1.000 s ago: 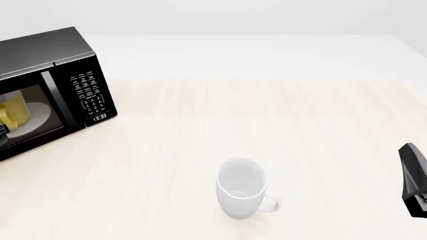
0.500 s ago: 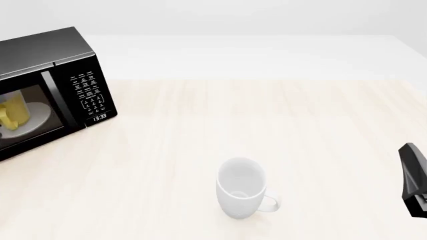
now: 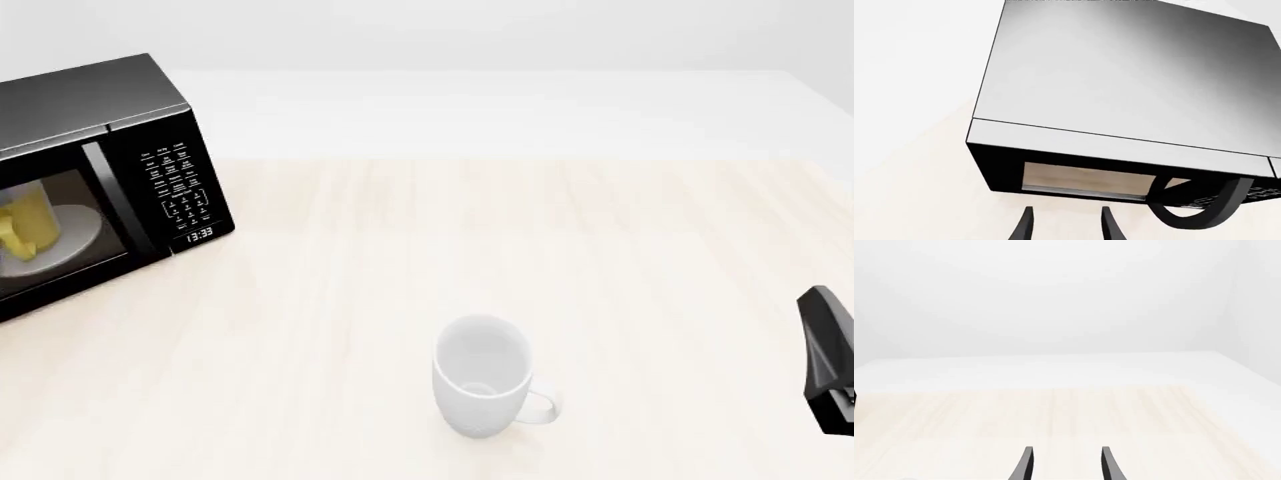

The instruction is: Put the yellow and white mug in the microwave and close it.

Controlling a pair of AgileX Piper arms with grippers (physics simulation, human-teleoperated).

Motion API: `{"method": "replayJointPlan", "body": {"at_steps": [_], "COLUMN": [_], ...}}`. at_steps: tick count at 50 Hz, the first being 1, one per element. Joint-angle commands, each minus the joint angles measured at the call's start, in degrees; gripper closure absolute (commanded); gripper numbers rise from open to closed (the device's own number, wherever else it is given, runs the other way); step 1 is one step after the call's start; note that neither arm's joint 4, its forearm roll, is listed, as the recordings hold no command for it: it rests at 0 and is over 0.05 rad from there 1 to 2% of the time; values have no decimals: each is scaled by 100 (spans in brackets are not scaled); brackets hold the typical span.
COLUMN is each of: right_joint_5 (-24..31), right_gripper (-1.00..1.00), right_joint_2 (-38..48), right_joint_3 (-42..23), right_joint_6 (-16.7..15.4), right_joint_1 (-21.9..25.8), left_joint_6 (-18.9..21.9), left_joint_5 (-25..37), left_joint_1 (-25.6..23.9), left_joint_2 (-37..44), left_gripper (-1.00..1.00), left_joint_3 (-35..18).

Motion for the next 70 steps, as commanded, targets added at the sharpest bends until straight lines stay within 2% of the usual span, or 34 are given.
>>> {"method": "replayJointPlan", "body": {"at_steps": [1,39,70], "right_joint_5": [-3,-4,-9], "right_gripper": [-100,-100,-100], "right_joint_2": [0,0,0], "right_joint_3": [0,0,0], "right_joint_6": [2,0,1], "right_joint_1": [-1,-3,-3], "left_joint_6": [98,223,41], "left_joint_5": [191,1257,2486], "left_joint_1": [-89,57,79], "left_joint_2": [-470,-2154,-3549], "left_gripper": [-100,-100,-100], "left_joint_3": [180,425,118]}}
